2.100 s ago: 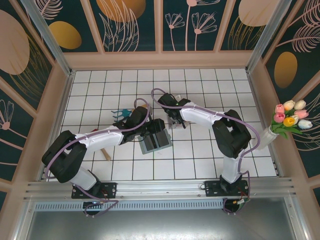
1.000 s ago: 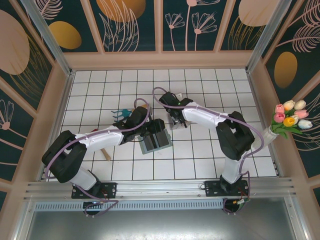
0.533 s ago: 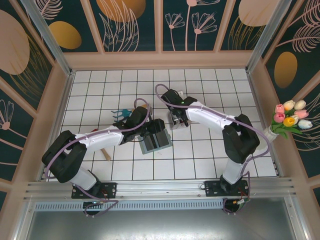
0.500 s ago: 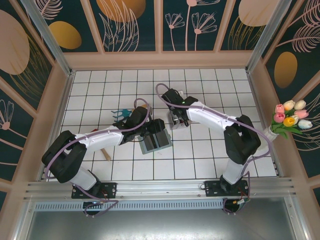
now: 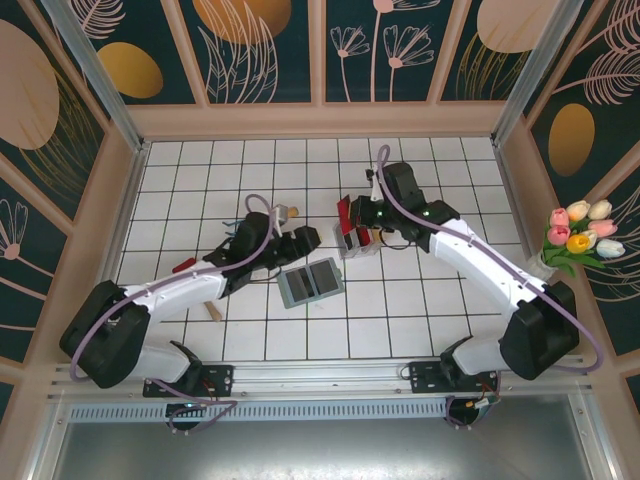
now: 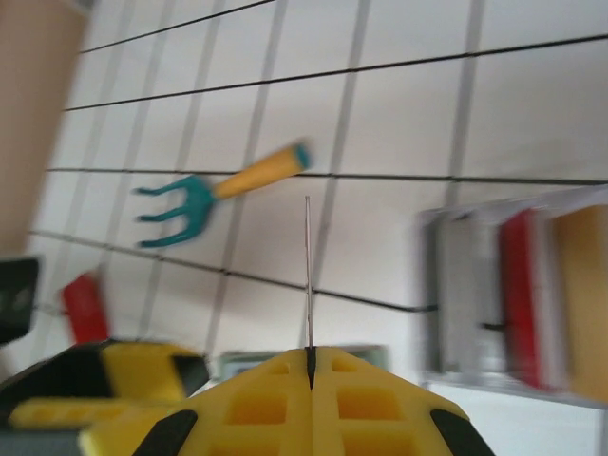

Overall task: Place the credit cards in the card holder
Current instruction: Pick up the credit card from the storage box.

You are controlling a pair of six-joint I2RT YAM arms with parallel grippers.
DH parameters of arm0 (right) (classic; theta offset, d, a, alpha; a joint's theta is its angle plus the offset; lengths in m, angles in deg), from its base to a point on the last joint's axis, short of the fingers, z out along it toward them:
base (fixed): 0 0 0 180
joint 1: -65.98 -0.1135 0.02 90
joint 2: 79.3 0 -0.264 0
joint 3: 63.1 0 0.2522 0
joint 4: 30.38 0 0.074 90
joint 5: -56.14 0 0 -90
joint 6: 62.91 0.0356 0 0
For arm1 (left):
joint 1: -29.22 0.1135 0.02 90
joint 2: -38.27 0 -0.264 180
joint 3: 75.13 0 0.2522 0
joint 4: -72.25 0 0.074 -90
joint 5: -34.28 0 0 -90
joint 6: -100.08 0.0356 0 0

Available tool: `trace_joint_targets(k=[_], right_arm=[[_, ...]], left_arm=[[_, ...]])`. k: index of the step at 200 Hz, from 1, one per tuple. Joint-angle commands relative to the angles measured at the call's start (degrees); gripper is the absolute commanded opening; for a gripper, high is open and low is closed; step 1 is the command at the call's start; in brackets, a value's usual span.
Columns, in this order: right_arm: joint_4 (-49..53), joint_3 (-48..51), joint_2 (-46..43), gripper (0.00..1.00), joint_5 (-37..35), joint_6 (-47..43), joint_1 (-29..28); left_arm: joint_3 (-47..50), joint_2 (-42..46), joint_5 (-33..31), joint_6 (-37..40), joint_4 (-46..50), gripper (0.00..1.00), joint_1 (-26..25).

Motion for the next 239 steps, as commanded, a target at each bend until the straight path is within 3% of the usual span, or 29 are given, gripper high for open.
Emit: trace_joint_targets(k=[1,56,81,118,158,194,239], right_arm=[[-10.85,2.97,-1.10,0.00,15.13,7.07,0.15],[-19.20,5.99,-1.05,0.00,23.17,12.47,0.69],[-19.70,6.54,-0.87,0.00,24.23,12.99,0.92],[-21.55,8.38,-0.81,0.00,26.08,14.41,3.41],[-26.69,9.99,-0.29,0.04,33.01,15.89,4.54],[-30.12,10.28,1.00,0.19,39.04,16.42,5.61],[-31.85,9.85,2.24,0.21,43.28,15.77,6.78]], left_arm=[[3.63,1.69,8.01,-7.34,-16.83,0.72,1.92],[4.21,1.13,11.20,-10.29,-24.68,0.67,2.35],[4.13,1.21,11.38,-11.55,-27.03,0.49,2.60],[4.37,2.33,11.13,-11.75,-27.23,0.31,2.70],[4.76,3.64,11.18,-11.37,-27.22,0.11,2.71],[4.43,3.30,13.98,-11.61,-29.10,0.07,2.78],[4.63,2.74,17.73,-12.47,-31.09,0.07,2.72]])
